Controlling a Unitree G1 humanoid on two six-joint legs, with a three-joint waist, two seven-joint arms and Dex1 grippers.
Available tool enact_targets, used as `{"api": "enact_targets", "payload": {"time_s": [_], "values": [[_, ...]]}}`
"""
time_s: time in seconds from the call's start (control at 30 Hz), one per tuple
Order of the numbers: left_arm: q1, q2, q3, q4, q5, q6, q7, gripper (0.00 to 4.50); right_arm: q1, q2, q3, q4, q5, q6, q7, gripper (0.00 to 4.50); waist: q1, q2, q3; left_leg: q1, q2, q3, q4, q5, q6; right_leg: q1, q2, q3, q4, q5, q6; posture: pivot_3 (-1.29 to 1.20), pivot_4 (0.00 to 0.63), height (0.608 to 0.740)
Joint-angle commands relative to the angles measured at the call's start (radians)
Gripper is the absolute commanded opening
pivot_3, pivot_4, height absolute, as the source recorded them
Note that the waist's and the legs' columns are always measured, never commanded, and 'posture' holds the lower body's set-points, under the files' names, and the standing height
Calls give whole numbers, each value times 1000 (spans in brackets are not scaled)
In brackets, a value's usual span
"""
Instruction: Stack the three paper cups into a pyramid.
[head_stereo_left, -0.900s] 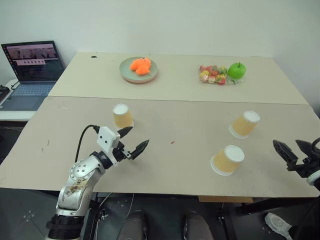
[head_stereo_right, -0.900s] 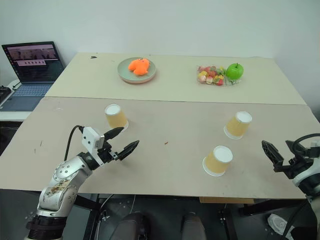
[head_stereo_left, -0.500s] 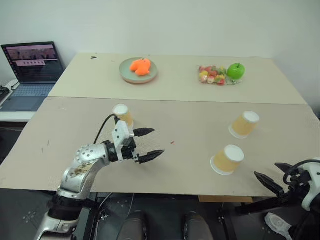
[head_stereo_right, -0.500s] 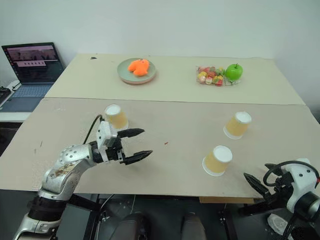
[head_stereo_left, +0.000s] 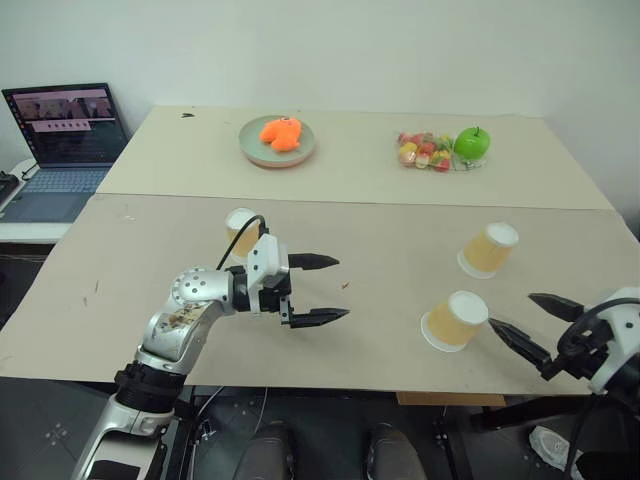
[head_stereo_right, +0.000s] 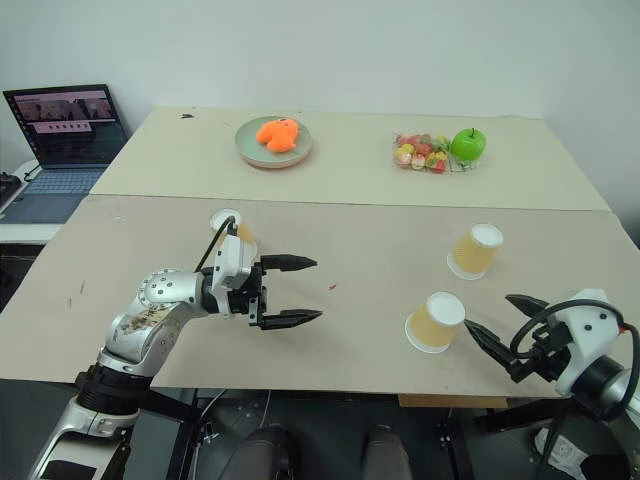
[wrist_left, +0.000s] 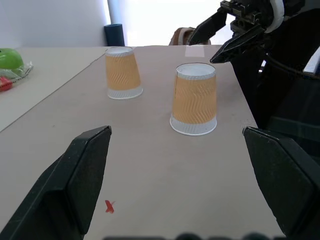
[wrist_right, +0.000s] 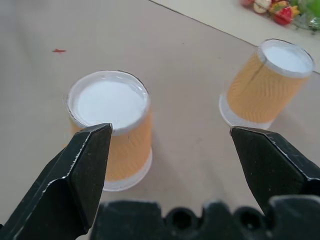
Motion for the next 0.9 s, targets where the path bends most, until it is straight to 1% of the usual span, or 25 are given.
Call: {"api": "enact_targets", "payload": {"time_s": [0.03,0.17,0.27,0.37,0.53,0.63,0.83,0.9], "values": [[-23,-2,9,-13,-20,-3,-15,4500,4,-9,3,-60,35,30,5,4434,2,0,0,0,0,0,0,0,0,0,0,0,0,0,0,0,150,673],[-25,-3,15,-12,-24,1,-20,4500,24,-16,8,-82,61,56,28,4434,5,0,0,0,0,-1,0,0,0,1,0,-1,-1,0,0,0,150,673],[-27,-4,20,0,-22,-4,-22,4500,43,-30,-15,-91,91,82,53,4434,4,0,0,0,0,-1,0,0,0,1,0,-1,-1,0,0,0,150,673],[-33,-14,27,14,-25,3,-11,4500,30,-24,-21,-84,105,88,36,4434,3,0,0,0,0,-1,0,0,0,1,0,-1,-1,0,0,0,150,673],[-40,-22,30,22,-20,-1,-9,4500,13,-16,24,-79,78,77,25,4434,3,0,0,0,0,-1,0,0,0,1,0,-1,-1,0,0,0,150,673],[-45,-22,33,19,-19,1,-4,4500,-19,-15,53,-42,63,63,21,4434,3,0,0,0,0,-1,0,0,0,1,0,-1,-1,0,0,0,150,673],[-37,-6,49,-19,-37,25,4,4500,-68,-17,104,8,36,48,30,4434,1,0,0,0,0,-1,0,0,0,1,0,-1,-1,1,1,0,150,673],[-31,8,55,-42,-50,44,5,4500,-107,-19,134,38,24,41,35,4434,1,-1,0,0,0,-1,0,0,0,1,0,-1,-2,1,1,0,150,673]]}}
